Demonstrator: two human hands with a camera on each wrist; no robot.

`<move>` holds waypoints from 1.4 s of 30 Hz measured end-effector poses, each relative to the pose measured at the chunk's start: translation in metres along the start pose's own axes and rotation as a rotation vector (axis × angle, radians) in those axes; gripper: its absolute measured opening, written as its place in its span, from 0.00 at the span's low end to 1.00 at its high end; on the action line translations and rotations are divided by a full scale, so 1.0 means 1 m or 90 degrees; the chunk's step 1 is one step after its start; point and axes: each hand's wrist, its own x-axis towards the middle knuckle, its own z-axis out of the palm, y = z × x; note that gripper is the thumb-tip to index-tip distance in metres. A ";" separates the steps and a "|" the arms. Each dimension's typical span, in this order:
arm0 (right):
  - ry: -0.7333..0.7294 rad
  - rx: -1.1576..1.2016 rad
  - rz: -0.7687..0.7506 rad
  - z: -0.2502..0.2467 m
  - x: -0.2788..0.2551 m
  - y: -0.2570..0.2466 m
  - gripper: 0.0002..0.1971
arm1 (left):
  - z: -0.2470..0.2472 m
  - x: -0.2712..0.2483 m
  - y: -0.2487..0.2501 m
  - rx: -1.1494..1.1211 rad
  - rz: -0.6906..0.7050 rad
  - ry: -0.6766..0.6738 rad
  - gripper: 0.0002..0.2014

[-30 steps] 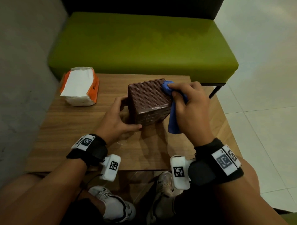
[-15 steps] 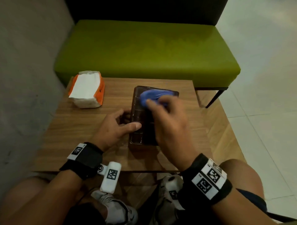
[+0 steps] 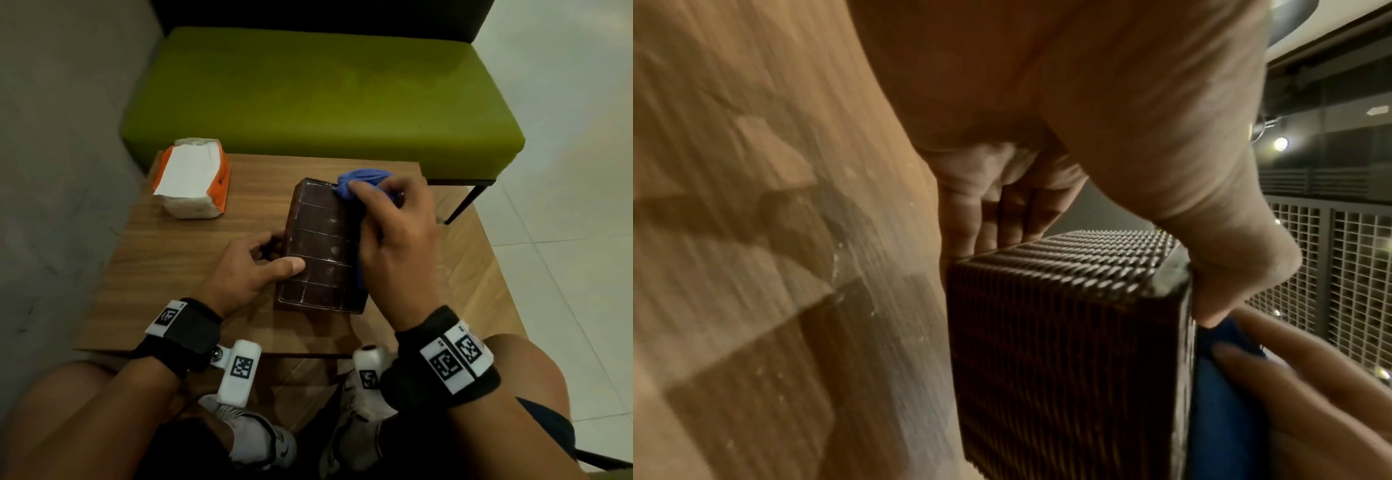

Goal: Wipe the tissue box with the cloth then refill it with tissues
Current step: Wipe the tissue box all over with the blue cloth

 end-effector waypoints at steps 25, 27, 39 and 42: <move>-0.084 -0.007 -0.078 0.001 -0.003 -0.022 0.15 | 0.002 -0.006 0.001 0.031 0.009 -0.017 0.29; -0.077 0.002 -0.063 0.002 -0.006 -0.031 0.15 | 0.003 -0.006 0.002 0.026 0.011 -0.015 0.29; -0.166 -0.034 -0.147 -0.009 -0.051 -0.032 0.13 | 0.000 -0.010 0.003 0.002 0.026 0.014 0.34; -0.070 -0.022 -0.059 -0.018 -0.035 -0.006 0.13 | -0.002 -0.015 0.006 0.015 0.007 0.010 0.32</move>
